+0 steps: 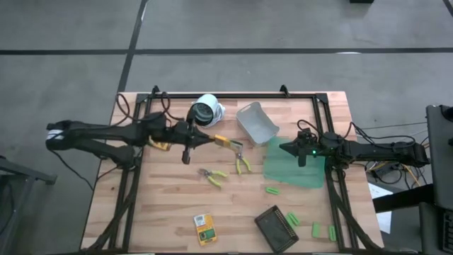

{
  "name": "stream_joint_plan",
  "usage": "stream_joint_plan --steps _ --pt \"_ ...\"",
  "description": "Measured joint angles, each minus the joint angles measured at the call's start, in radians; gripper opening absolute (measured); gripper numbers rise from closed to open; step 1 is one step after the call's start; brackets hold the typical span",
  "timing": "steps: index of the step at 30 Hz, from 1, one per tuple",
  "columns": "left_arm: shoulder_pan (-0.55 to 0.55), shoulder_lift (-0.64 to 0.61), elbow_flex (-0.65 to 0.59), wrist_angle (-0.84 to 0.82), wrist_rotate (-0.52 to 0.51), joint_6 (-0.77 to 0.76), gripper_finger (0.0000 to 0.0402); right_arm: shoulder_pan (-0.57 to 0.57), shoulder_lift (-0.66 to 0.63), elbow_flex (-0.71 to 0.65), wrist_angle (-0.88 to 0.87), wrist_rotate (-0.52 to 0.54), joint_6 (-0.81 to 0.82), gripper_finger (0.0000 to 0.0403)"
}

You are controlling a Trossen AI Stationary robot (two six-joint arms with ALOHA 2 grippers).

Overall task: Pick & Place School Supplies
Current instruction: Put the yellow crayon box into the green bin

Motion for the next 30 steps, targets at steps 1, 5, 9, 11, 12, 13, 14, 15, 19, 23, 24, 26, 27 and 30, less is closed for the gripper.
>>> stream_joint_plan --steps 1,5,9,11,12,13,14,15,19,23,24,26,27,30 --pt "0.000 0.004 0.000 0.001 0.000 0.010 0.0005 0.000 0.000 0.000 0.000 0.000 0.000 0.0008" --pt "0.000 0.014 0.000 0.002 0.000 0.034 0.0005 0.000 0.000 0.000 0.000 0.000 0.000 0.0008" --pt "0.001 0.014 0.000 0.017 -0.046 0.038 0.0005 -0.001 0.000 0.000 0.003 0.003 0.000 0.0008" --pt "0.001 0.014 0.000 0.022 -0.081 0.038 0.0005 -0.001 0.000 0.000 0.017 0.016 0.000 0.0008" --pt "0.002 0.014 0.000 0.022 -0.098 0.037 0.0005 -0.001 0.000 0.000 0.033 0.030 0.000 0.0008" --pt "0.002 0.014 0.000 0.022 -0.109 0.034 0.0005 -0.001 0.000 0.000 0.051 0.049 0.000 0.0008" --pt "0.002 0.014 0.000 0.022 -0.120 0.032 0.0005 -0.001 0.000 0.000 0.069 0.067 0.000 0.0008" --pt "0.002 0.014 0.000 0.022 -0.125 0.031 0.0005 -0.001 0.000 0.000 0.086 0.085 0.000 0.0008" --pt "0.001 0.014 0.000 0.022 -0.144 0.026 0.0005 0.000 0.000 0.000 0.153 0.109 -0.002 0.0008" --pt "0.002 0.014 0.000 0.021 -0.169 0.026 0.0005 0.000 0.000 0.000 0.173 0.141 0.063 0.0008" --pt "0.004 0.014 0.000 0.021 -0.172 0.026 0.0005 0.000 0.000 0.000 0.174 0.147 0.099 0.0008" --pt "0.008 0.014 -0.001 0.021 -0.174 0.026 0.0005 0.000 0.000 0.000 0.175 0.161 0.144 0.0008" --pt "0.010 0.014 -0.001 0.021 -0.174 0.026 0.0005 0.000 0.000 0.000 0.175 0.161 0.160 0.0008" --pt "0.015 0.014 -0.001 0.021 -0.175 0.027 0.0005 0.001 0.000 0.000 0.181 0.160 0.196 0.0008"
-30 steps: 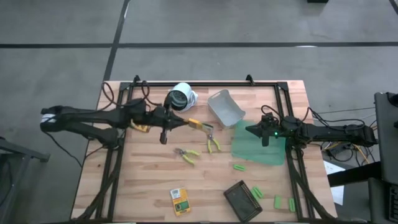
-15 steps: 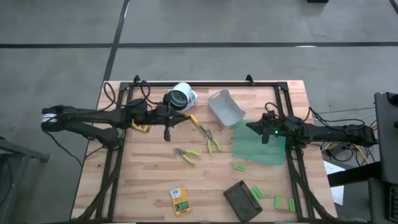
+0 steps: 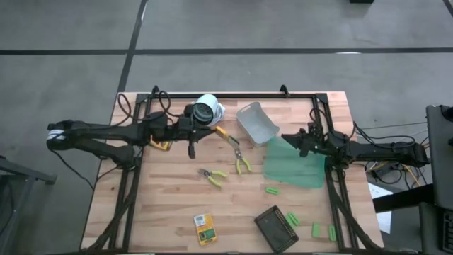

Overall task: Pick & Place School Supplies
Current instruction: Put the yellow crayon box into the green bin

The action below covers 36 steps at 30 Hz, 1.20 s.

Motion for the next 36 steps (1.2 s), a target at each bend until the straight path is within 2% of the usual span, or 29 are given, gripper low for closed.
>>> stream_joint_plan --steps 3,8,15,19,26,31,36 --pt "0.002 0.000 0.000 0.000 0.000 0.000 0.0005 0.000 0.000 0.000 0.071 0.000 0.014 0.0008" --pt "0.001 0.000 0.000 0.000 0.000 -0.017 0.0005 0.000 0.000 0.000 0.214 0.000 -0.089 0.0008" --pt "0.001 0.000 0.000 -0.001 0.001 -0.028 0.0005 0.000 0.022 0.000 0.250 -0.001 -0.111 0.0009" --pt "0.001 0.000 0.000 -0.001 0.001 -0.029 0.0005 0.000 0.063 0.000 0.294 0.000 -0.178 0.0009" --pt "0.001 0.000 0.000 -0.001 0.001 -0.039 0.0005 -0.001 0.166 0.027 0.329 0.157 -0.207 0.0023" --pt "0.001 0.000 0.000 -0.001 0.001 -0.050 0.0005 -0.001 0.224 0.074 0.327 0.180 -0.206 0.0044" --pt "0.001 0.000 0.000 -0.002 0.001 -0.050 0.0005 -0.001 0.266 0.097 0.322 0.181 -0.201 0.0049"
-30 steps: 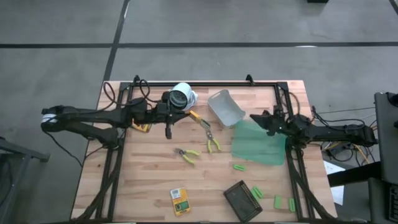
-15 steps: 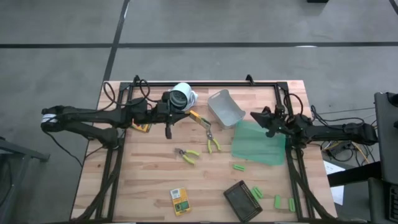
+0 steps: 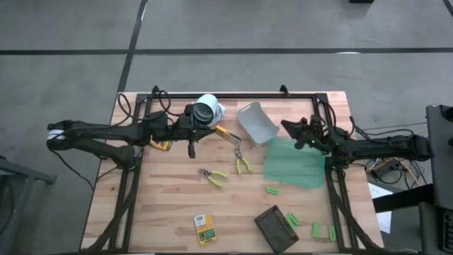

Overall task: Pick & Place School Supplies
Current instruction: Put the yellow crayon box into the green bin

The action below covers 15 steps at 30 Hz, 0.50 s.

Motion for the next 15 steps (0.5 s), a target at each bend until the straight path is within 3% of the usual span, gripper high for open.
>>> stream_joint_plan --steps 15 --pt "0.000 0.000 0.000 -0.010 0.056 0.021 0.0005 -0.001 0.061 0.006 -0.007 0.000 -0.008 0.0048"
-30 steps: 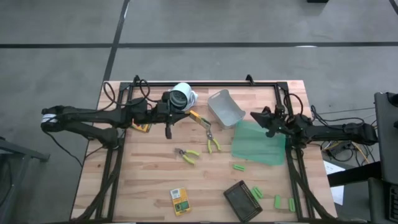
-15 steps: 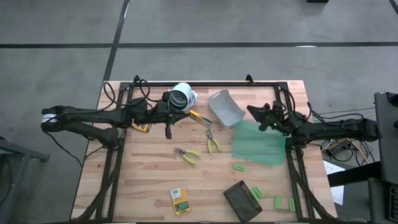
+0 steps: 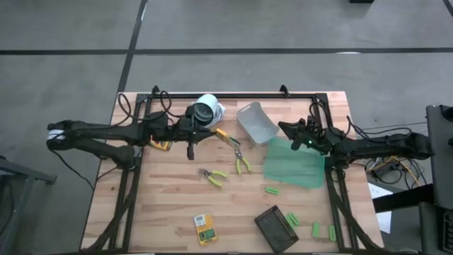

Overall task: Pick & Place School Supplies
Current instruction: Put the yellow crayon box into the green bin

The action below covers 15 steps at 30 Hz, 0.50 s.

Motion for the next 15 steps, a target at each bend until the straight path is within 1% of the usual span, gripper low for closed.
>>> stream_joint_plan --steps 15 --pt "0.000 0.000 0.000 -0.005 0.012 0.001 0.0005 0.000 -0.002 0.000 -0.002 0.010 0.013 0.0048"
